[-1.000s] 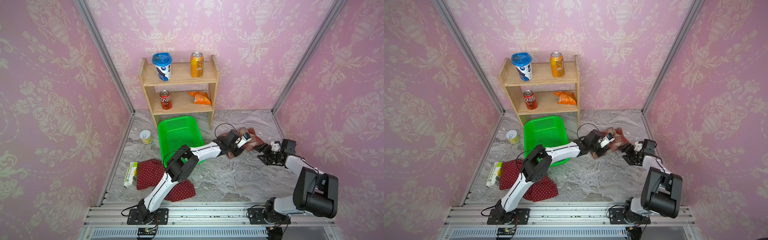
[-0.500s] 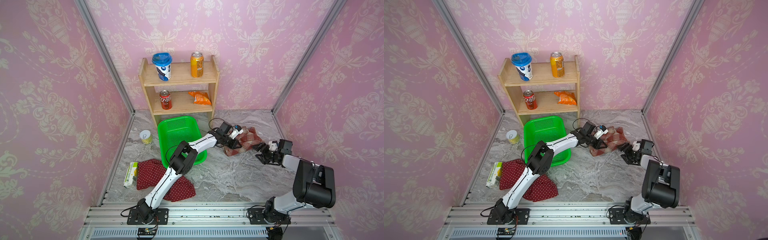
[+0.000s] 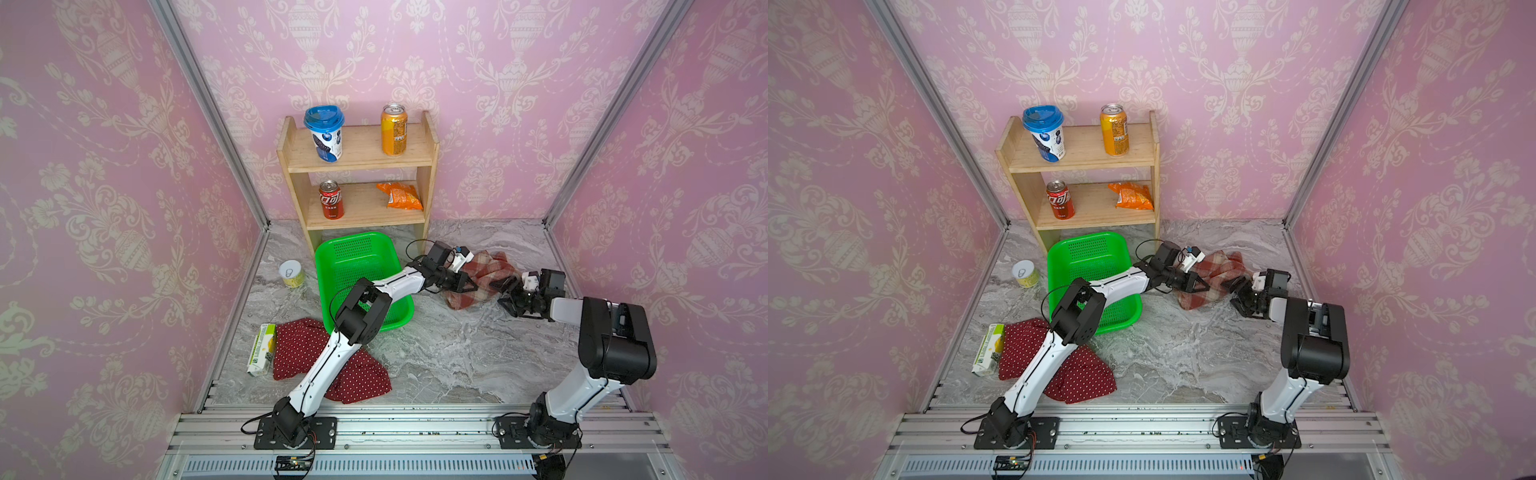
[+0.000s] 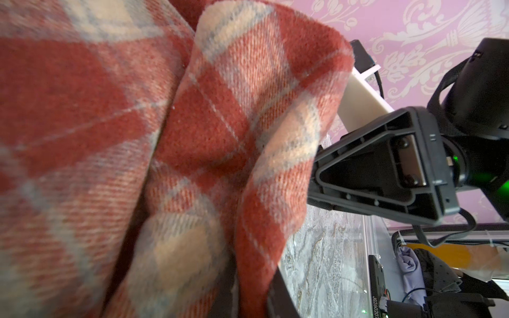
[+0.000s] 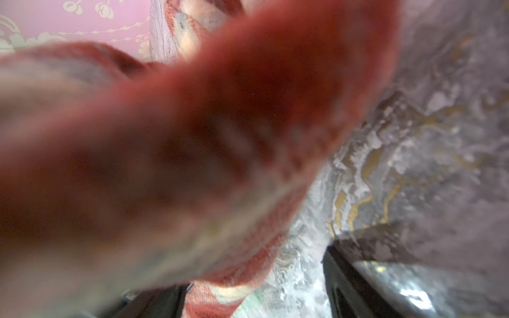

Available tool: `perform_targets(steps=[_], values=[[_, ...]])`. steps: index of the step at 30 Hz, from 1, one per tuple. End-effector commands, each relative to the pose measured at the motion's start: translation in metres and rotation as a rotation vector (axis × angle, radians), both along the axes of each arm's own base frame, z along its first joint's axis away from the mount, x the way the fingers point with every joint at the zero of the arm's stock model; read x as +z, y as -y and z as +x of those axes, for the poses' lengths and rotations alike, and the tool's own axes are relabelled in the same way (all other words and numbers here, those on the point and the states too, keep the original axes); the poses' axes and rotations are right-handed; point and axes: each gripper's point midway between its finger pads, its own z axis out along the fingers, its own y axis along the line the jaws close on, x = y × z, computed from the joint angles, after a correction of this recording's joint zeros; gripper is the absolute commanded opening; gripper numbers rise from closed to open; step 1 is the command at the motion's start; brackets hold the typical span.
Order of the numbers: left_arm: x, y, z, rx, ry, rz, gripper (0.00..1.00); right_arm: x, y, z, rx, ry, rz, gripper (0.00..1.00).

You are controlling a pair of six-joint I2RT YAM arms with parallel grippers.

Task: Roll up the skirts
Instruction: Roll the skirt at the center of the board.

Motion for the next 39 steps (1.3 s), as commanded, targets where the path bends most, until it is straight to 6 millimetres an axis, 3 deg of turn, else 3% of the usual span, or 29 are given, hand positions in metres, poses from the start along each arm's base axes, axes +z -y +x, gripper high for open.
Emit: perform_targets(steps=[1,8,14,16,17,18,19,20,21,29,31,34,39], values=[[-0.052,-0.011,-0.013,-0.003,-0.187,0.086,0.04,-0.012,0.004,0.010,-0.029,-0.024,-0.034,0.77],[-0.054,-0.010,-0.018,-0.019,-0.234,0.077,0.04,-0.026,-0.015,0.017,-0.002,-0.032,-0.035,0.74],[-0.064,-0.014,-0.021,-0.025,-0.264,0.101,0.08,-0.033,-0.026,0.020,0.028,-0.043,-0.051,0.60],[-0.063,-0.015,-0.021,-0.024,-0.260,0.107,0.22,-0.034,-0.028,0.019,0.037,-0.054,-0.073,0.48],[-0.060,-0.015,-0.021,-0.025,-0.249,0.111,0.33,-0.034,-0.030,0.019,0.041,-0.057,-0.076,0.41],[-0.058,-0.017,-0.020,-0.022,-0.228,0.126,0.47,-0.035,-0.029,0.019,0.037,-0.064,-0.074,0.29],[-0.052,-0.019,-0.019,-0.026,-0.197,0.136,0.55,-0.036,-0.030,0.019,0.037,-0.073,-0.072,0.16],[-0.045,-0.021,-0.017,-0.025,-0.154,0.149,0.62,-0.036,-0.030,0.018,0.037,-0.078,-0.074,0.10],[-0.032,-0.023,-0.014,-0.023,-0.099,0.150,0.69,-0.035,-0.031,0.018,0.042,-0.078,-0.076,0.07],[0.056,-0.050,0.010,0.154,0.417,0.134,0.90,-0.025,-0.032,0.004,0.061,-0.099,-0.088,0.06],[0.075,-0.054,0.001,0.167,0.564,0.107,0.93,-0.020,-0.035,0.001,0.070,-0.098,-0.079,0.06],[0.088,-0.047,-0.032,0.095,0.793,0.115,0.96,-0.014,-0.037,-0.003,0.084,-0.100,-0.071,0.06],[0.072,-0.019,-0.100,-0.131,1.141,0.226,0.99,-0.003,-0.038,-0.007,0.091,-0.094,-0.057,0.06]])
